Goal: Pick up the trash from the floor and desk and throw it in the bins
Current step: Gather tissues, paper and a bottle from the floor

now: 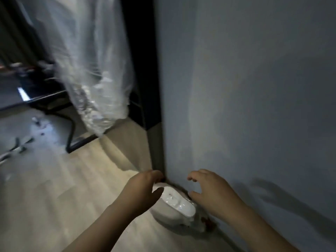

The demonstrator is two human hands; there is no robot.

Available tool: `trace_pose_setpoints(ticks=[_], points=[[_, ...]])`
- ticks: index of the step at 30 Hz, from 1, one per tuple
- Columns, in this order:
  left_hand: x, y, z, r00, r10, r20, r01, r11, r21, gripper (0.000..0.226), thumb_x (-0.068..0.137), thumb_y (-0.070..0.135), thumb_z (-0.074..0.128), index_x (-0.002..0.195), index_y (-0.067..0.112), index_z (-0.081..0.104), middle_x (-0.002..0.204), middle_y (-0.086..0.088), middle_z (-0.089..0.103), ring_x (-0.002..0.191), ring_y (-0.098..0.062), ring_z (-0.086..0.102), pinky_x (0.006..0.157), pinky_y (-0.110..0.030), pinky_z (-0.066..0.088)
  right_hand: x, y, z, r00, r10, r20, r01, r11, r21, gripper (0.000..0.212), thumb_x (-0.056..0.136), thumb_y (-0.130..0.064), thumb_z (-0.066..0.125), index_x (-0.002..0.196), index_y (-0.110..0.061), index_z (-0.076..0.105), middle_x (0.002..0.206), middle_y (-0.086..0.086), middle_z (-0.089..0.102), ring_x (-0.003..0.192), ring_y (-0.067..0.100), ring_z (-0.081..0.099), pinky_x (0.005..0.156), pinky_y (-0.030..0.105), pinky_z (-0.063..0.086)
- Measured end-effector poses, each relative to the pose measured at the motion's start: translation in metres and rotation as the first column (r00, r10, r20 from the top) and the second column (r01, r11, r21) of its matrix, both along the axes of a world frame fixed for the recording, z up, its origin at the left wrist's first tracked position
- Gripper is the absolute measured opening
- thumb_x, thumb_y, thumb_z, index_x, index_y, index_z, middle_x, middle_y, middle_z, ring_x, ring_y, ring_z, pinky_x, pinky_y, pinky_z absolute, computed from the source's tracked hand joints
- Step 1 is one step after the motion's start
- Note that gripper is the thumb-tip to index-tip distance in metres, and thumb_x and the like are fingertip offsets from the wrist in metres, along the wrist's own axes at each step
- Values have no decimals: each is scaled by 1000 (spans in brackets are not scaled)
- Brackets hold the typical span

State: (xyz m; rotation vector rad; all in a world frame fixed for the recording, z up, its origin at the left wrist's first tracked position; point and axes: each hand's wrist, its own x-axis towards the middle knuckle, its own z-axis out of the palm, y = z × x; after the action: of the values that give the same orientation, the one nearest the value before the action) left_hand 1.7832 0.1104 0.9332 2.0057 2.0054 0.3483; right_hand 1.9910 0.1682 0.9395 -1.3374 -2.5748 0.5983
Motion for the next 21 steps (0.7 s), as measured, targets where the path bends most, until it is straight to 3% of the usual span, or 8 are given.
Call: trace_pose_setpoints(ticks=[4,7,11,16,21], points=[[-118,-74,9,963,268,0,-268,963,-1,37,91,38,55,127,31,51,121,15,57,108,-4,55,87,-16,40,-139,-21,14,967,256,15,-256,966,24,42,86,-36,59,127,-29,54,118,-7,56,104,12,54,81,23,44],[-203,-139,16,908,420,-16,-420,907,-18,36,91,39,54,127,32,50,122,16,55,108,-3,54,85,-15,38,-243,-51,23,919,394,22,-394,918,42,42,86,-36,59,127,-28,54,120,-7,55,106,11,53,78,21,38],[-296,-217,21,820,572,-26,-573,819,-24,36,91,41,53,127,33,48,123,17,53,110,-2,53,86,-15,38,-360,-96,29,855,518,28,-519,854,40,42,86,-38,58,127,-31,53,123,-9,54,110,11,53,90,27,44],[-389,-274,19,735,678,-13,-678,734,-40,36,92,42,52,127,33,48,123,17,53,110,-2,52,89,-16,39,-475,-132,27,785,619,23,-620,785,14,40,87,-38,57,126,-33,52,121,-13,53,107,6,52,83,20,39],[-461,-278,6,688,725,32,-723,689,-46,36,92,42,52,126,33,49,123,18,53,110,0,52,84,-11,37,-561,-129,20,756,654,27,-654,756,4,40,86,-38,58,126,-34,52,118,-17,52,104,2,50,78,16,32]])
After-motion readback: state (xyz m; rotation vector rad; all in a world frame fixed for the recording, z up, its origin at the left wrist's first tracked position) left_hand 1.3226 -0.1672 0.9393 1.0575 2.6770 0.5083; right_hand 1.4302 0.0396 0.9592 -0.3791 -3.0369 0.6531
